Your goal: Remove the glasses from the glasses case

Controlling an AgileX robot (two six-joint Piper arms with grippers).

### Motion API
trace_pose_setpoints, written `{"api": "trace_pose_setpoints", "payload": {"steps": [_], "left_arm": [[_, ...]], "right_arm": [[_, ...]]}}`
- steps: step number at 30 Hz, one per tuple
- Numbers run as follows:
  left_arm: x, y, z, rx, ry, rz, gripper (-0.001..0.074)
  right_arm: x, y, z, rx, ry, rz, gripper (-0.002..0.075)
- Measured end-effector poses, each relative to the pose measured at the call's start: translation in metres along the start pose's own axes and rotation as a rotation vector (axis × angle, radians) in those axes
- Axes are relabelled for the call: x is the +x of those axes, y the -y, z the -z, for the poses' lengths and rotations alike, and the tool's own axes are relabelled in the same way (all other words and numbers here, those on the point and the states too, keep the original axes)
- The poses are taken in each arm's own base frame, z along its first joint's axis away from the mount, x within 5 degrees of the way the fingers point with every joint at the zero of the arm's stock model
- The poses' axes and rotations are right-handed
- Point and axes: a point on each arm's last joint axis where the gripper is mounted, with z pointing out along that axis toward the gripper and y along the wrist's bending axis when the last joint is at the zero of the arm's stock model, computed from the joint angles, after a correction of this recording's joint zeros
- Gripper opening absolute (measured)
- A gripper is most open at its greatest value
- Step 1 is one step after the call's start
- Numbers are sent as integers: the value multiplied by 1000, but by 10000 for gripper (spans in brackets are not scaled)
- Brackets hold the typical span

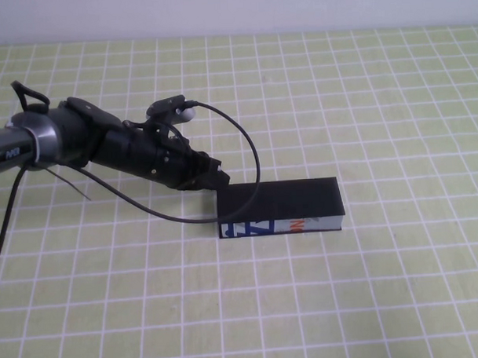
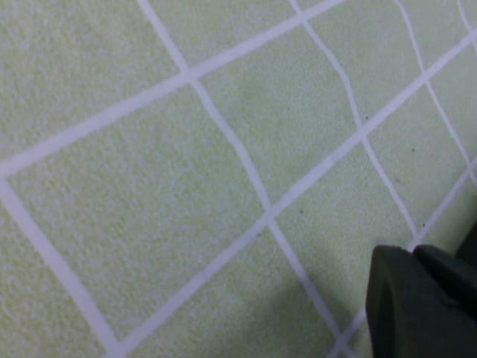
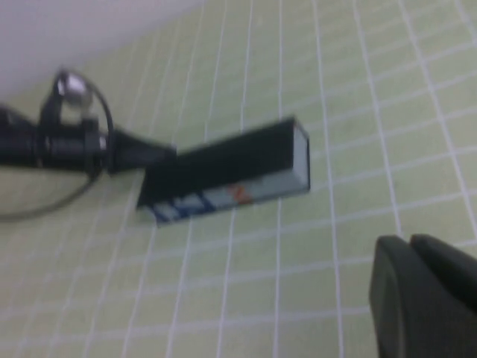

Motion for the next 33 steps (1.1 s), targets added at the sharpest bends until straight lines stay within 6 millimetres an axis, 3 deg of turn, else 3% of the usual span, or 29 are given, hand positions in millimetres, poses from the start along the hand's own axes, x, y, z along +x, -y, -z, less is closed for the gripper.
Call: {"api": "trace_pose_setpoints", "payload": {"steps": [6, 12, 19, 26, 29, 33], "left_arm": [[0, 0, 0, 5, -4, 0, -4], [0, 1, 0, 6, -3, -1, -4], [0, 1, 0, 7, -3, -1, -4], [0, 1, 0, 7, -3, -1, -4], [0, 1, 0, 7, -3, -1, -4], [0, 1, 0, 9, -5, -1, -4]], "right_arm": [[-35, -17, -44, -3, -381, 178, -17], [-63, -31, -104, -63, -545, 274, -17], [-47, -84, -161, -191, -639, 537, -17], [-12, -121, -200, -277, -650, 1024, -6], [1, -122, -217, -305, -651, 1186, 70], [12, -116, -237, -314, -645, 1291, 245]]}}
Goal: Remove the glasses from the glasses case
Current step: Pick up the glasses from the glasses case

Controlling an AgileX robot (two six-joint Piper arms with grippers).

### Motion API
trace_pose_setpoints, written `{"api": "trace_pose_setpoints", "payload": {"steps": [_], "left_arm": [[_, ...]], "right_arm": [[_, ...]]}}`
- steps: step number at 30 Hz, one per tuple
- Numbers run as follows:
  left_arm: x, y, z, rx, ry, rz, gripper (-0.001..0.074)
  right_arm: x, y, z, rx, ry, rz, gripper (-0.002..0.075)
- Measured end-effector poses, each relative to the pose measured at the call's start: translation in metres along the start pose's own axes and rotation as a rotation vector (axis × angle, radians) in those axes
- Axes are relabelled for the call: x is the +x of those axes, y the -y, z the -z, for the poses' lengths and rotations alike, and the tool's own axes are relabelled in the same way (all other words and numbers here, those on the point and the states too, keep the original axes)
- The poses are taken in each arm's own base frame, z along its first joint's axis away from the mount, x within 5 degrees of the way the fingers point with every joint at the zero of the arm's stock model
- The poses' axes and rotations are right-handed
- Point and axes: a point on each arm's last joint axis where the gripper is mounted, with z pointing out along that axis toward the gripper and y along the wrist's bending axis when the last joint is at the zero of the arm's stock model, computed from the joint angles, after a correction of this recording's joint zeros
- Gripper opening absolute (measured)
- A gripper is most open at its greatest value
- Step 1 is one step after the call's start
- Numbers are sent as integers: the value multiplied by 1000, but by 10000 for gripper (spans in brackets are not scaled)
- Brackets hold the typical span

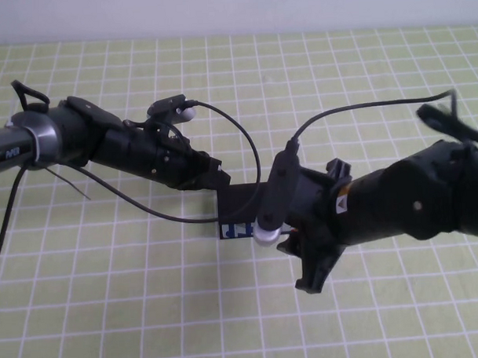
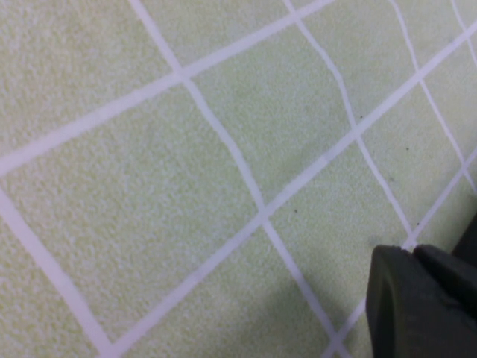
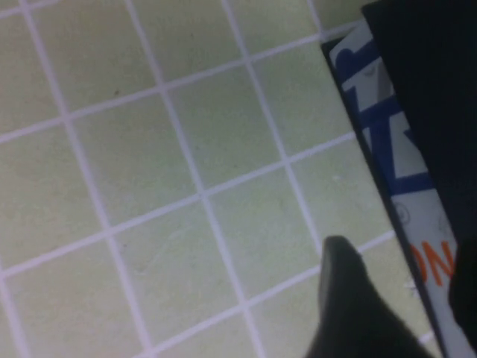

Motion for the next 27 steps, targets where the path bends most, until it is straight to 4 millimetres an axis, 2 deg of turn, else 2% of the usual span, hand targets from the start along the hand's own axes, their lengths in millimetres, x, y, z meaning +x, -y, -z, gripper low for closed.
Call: {"api": "trace_pose_setpoints", "payload": {"steps": [2, 4, 10, 19, 23, 27], "left_arm": [[0, 0, 0, 0, 0, 0, -4], [0, 0, 0, 0, 0, 0, -4], [0, 0, 0, 2, -1, 0, -4], [0, 0, 0, 5, -3, 0, -4], [0, 1, 0, 6, -4, 0, -4], [0, 1, 0, 6, -5, 0, -4]], "right_arm": [[0, 3, -9, 27, 7, 32, 295], [1, 5, -18, 51, 12, 64, 315], [4, 9, -40, 98, 13, 153, 318], [10, 20, -58, 155, 38, 182, 318], [12, 20, -64, 157, 35, 197, 287], [12, 23, -65, 170, 40, 200, 225]]}}
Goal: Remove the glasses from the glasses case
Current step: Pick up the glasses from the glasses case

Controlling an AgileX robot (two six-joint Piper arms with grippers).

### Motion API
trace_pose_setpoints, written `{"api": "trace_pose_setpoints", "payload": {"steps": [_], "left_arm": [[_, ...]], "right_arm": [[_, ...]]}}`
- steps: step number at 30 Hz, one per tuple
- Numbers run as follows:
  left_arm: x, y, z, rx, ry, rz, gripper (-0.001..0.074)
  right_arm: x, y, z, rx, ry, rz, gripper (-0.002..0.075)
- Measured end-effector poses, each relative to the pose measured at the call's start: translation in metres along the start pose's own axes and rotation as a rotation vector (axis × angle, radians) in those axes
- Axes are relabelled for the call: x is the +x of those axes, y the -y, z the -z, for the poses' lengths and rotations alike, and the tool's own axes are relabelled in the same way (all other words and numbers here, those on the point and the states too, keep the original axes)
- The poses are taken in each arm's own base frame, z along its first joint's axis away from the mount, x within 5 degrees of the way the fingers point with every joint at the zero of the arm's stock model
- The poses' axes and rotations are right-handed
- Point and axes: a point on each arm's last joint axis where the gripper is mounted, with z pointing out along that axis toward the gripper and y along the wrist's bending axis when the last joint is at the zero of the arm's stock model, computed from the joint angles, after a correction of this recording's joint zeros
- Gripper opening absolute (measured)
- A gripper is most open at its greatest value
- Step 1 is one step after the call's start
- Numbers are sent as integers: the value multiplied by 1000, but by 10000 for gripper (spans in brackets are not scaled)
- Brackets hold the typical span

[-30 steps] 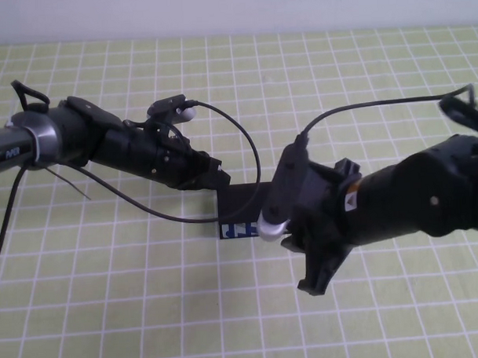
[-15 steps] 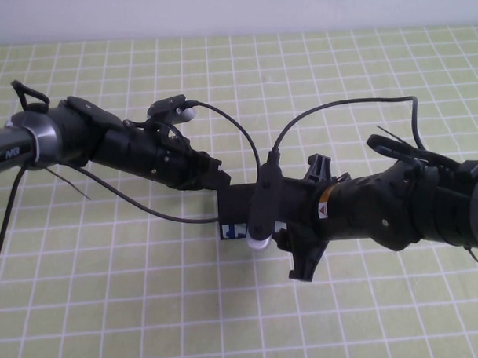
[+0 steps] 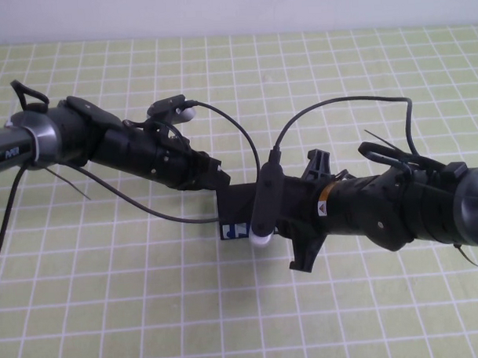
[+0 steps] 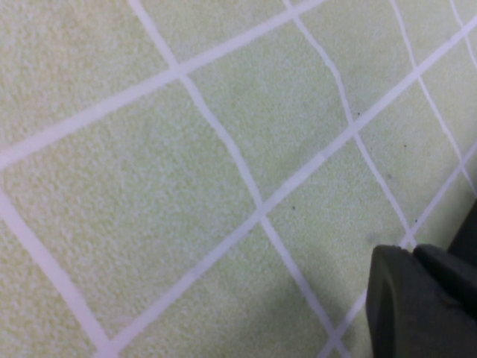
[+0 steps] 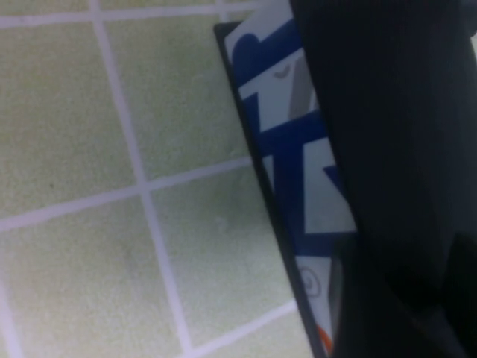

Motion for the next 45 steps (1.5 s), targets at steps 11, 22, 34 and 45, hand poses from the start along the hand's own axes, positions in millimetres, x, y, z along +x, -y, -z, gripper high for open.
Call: {"api": "trace_pose_setpoints", "payload": {"steps": [11, 22, 34, 45], "left_arm": [[-2, -1, 0, -10, 9, -3, -4], [0, 2, 0, 16, -8, -5, -4], [-22, 10, 64, -21, 104, -84, -4], [32, 54, 80, 287, 179, -546, -4]], "right_arm": [[0, 4, 2, 20, 10, 26, 52], [-10, 19, 29, 79, 61, 1, 5], [-10, 23, 30, 88, 65, -27, -1], [-10, 23, 30, 88, 65, -29, -2]]}}
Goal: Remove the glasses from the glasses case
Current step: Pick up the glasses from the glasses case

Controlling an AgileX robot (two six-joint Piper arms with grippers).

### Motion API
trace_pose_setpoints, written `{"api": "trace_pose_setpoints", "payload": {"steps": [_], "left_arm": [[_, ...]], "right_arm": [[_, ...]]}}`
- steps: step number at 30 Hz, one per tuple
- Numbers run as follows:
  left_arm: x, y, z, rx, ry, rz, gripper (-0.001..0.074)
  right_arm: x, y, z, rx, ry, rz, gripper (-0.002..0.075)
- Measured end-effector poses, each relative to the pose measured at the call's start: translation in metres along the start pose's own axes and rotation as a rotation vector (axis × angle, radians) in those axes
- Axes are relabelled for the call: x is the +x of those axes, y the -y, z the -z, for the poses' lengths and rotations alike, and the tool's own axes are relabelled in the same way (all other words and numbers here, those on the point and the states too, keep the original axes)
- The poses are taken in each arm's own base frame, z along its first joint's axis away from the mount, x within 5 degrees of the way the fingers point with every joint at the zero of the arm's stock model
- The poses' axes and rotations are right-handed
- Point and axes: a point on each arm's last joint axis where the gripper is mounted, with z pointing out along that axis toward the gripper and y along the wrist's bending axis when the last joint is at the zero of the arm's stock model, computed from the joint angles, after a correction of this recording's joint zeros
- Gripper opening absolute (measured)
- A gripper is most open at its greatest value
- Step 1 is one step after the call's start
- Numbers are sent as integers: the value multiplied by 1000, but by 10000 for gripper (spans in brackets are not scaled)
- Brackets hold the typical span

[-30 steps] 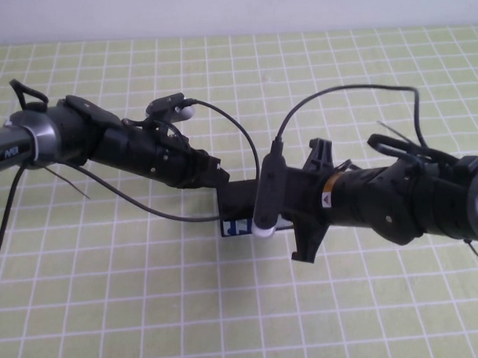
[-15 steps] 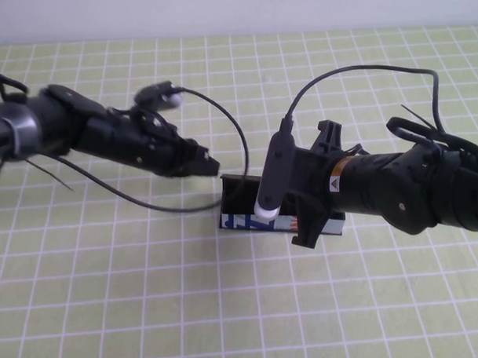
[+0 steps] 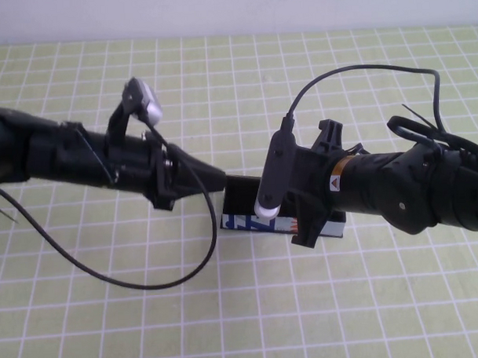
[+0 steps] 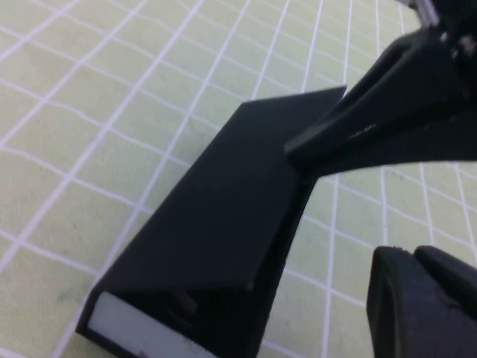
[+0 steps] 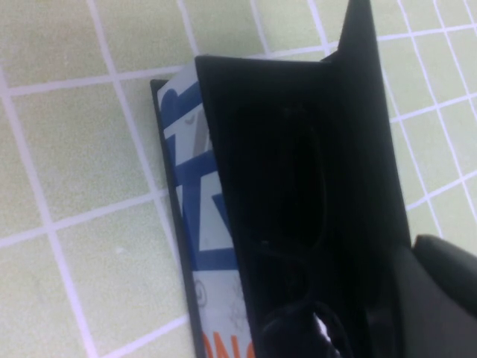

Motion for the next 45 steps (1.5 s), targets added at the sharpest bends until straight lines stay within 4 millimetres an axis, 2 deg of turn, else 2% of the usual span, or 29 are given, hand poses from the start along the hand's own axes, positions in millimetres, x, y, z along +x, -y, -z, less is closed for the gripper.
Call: {"api": "trace_pose_setpoints", "payload": {"steps": [4, 10, 18, 24, 27, 32, 34, 36, 38, 40, 45], "left_arm": [[20, -10, -12, 9, -20, 17, -4], [37, -27, -24, -25, 10, 32, -4], [41, -42, -41, -31, 10, 26, -4], [46, -45, -49, -44, -12, 34, -4], [46, -46, -49, -52, -15, 39, -4], [46, -46, -49, -54, -16, 41, -4], [46, -46, -49, -55, -13, 44, -4], [46, -47, -49, -56, -11, 46, -4], [46, -47, -49, -58, -8, 54, -4], [46, -47, -49, -61, -5, 63, -4], [46, -48, -49, -63, 0, 74, -4]], "right_arm": [[0, 0, 0, 0, 0, 0, -2], [0, 0, 0, 0, 0, 0, -2], [0, 0, 0, 0, 0, -4, -3], [-1, 0, 1, -1, 5, -55, 1], [-5, 4, 8, 9, 27, -150, 48], [-25, 2, 42, -63, 74, -376, 172], [-31, -4, 54, -155, 69, -481, 160], [-33, -14, 58, -263, 41, -587, 105], [-31, -23, 55, -340, -7, -658, 37], [-27, -28, 47, -362, -50, -712, 8], [-12, -34, 13, -327, -174, -810, -13]]}}
